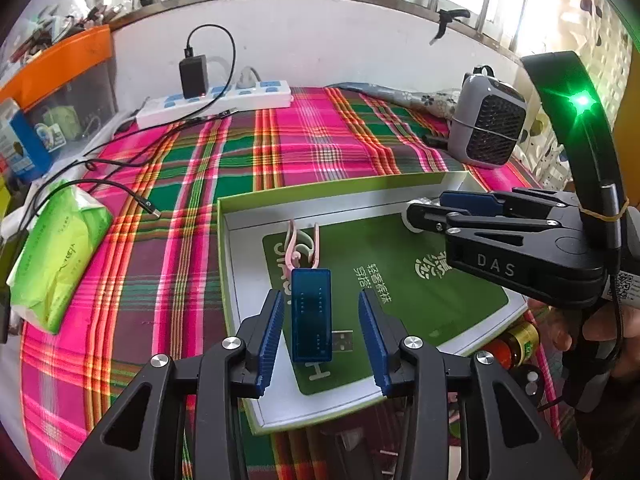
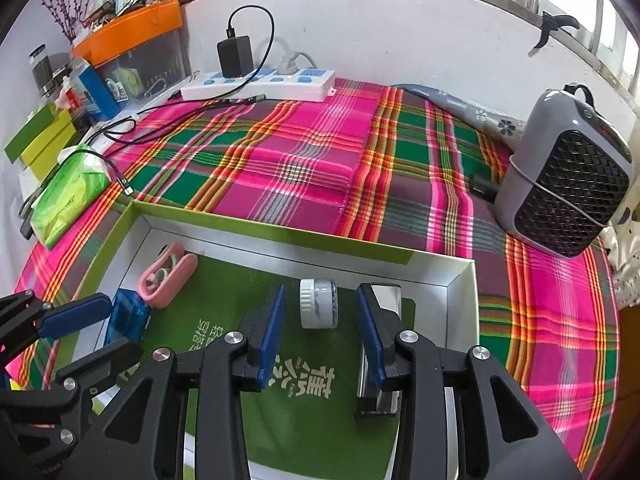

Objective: Organize rigid objects
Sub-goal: 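Withdraw both grippers from the box back toward the table items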

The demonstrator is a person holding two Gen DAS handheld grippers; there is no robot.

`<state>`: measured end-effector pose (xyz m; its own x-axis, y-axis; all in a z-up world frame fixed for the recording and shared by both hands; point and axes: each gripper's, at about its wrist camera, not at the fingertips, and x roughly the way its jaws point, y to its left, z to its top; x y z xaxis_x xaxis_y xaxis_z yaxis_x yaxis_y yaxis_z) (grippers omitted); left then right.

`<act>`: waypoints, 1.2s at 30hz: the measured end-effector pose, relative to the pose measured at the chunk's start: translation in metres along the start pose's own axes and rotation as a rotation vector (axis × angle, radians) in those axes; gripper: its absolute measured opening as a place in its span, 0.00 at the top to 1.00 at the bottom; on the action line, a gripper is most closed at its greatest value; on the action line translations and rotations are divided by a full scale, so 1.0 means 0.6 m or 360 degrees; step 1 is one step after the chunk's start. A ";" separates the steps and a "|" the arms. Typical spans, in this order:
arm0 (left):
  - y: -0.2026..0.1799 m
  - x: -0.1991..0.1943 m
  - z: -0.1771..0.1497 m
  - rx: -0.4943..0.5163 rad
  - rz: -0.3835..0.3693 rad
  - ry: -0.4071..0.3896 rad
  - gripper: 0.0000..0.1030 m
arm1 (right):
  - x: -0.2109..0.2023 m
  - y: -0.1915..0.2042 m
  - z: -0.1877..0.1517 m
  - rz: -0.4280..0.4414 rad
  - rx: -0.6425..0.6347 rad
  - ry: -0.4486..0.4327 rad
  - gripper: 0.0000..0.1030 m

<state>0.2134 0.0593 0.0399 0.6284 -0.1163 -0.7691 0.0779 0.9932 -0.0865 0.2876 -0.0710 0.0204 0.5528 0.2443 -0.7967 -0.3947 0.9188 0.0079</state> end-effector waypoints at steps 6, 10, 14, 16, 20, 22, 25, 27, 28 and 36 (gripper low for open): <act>-0.004 -0.024 -0.005 0.0006 -0.0010 -0.0033 0.63 | -0.025 0.000 -0.007 0.0006 0.0020 -0.0039 0.51; -0.005 -0.040 -0.010 -0.0003 -0.0021 -0.0055 0.63 | -0.045 0.001 -0.015 0.0020 0.0038 -0.0078 0.51; -0.005 -0.059 -0.017 -0.0012 -0.0016 -0.0085 0.63 | -0.068 0.001 -0.028 0.0023 0.0056 -0.0107 0.51; -0.002 -0.069 -0.023 -0.0028 -0.0023 -0.0095 0.63 | -0.078 0.000 -0.036 0.0023 0.0065 -0.0124 0.51; 0.006 -0.085 -0.040 -0.0055 -0.0012 -0.0110 0.63 | -0.099 -0.006 -0.058 0.0014 0.0100 -0.0152 0.51; 0.010 -0.092 -0.049 -0.0071 -0.0012 -0.0116 0.63 | -0.109 -0.010 -0.070 0.0012 0.0124 -0.0161 0.51; 0.015 -0.101 -0.062 -0.0090 -0.0015 -0.0122 0.63 | -0.123 -0.017 -0.092 0.0002 0.0166 -0.0170 0.51; 0.017 -0.107 -0.068 -0.0098 -0.0014 -0.0135 0.63 | -0.132 -0.018 -0.106 -0.0011 0.0179 -0.0180 0.51; 0.018 -0.109 -0.072 -0.0104 -0.0016 -0.0137 0.63 | -0.136 -0.018 -0.112 -0.0016 0.0182 -0.0180 0.51; 0.025 -0.115 -0.104 -0.0141 -0.0044 -0.0104 0.63 | -0.162 -0.027 -0.161 -0.0011 0.0280 -0.0201 0.51</act>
<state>0.1232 0.0825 0.0521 0.6762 -0.1411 -0.7230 0.0294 0.9859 -0.1650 0.1696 -0.1393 0.0393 0.6470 0.2648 -0.7151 -0.2626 0.9578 0.1171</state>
